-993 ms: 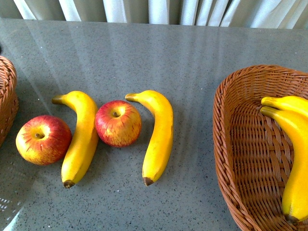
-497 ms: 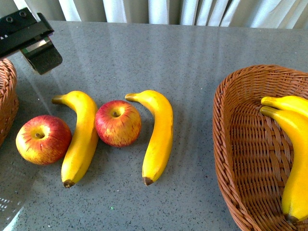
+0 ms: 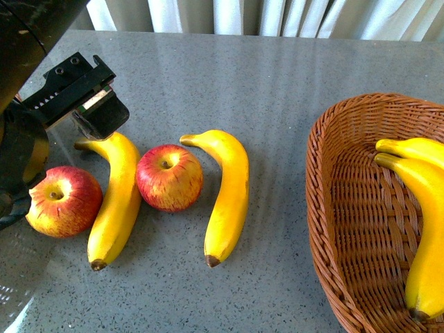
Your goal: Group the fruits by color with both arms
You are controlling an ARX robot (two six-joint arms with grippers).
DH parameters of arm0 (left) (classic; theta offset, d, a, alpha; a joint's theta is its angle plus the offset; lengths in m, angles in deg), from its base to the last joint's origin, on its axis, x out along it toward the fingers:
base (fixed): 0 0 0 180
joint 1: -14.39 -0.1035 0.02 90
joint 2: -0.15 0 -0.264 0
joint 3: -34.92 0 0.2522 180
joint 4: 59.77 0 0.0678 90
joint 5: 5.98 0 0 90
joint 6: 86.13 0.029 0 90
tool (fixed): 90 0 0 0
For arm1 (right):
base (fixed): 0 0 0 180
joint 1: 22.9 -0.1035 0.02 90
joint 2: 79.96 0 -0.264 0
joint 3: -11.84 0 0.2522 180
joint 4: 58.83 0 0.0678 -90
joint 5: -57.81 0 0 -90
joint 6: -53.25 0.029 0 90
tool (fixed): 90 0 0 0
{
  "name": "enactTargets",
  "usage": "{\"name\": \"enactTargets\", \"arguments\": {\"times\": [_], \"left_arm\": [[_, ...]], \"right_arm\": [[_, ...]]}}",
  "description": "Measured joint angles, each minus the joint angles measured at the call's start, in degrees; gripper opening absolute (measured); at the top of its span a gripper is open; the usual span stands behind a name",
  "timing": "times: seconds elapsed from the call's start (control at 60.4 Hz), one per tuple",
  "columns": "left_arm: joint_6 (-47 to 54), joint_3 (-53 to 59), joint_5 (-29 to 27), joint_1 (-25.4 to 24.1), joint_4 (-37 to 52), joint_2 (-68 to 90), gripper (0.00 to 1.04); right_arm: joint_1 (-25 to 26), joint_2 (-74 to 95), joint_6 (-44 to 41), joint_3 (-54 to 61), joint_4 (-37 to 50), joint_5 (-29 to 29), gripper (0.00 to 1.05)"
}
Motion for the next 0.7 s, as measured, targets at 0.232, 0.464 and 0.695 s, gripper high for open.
{"name": "enactTargets", "arguments": {"times": [0.232,0.464,0.695], "left_arm": [[-2.7,-0.4,0.9,-0.5,-1.4,1.6,0.96],[-3.4,-0.5,2.2,-1.9,-1.2,3.0,0.96],[-3.8,-0.7,2.7,-2.5,-0.4,4.5,0.96]], "right_arm": [[0.0,0.0,0.0,0.0,0.0,0.0,0.96],[0.0,0.0,0.0,0.0,0.0,0.0,0.96],[0.0,0.0,0.0,0.0,0.0,0.0,0.96]]}}
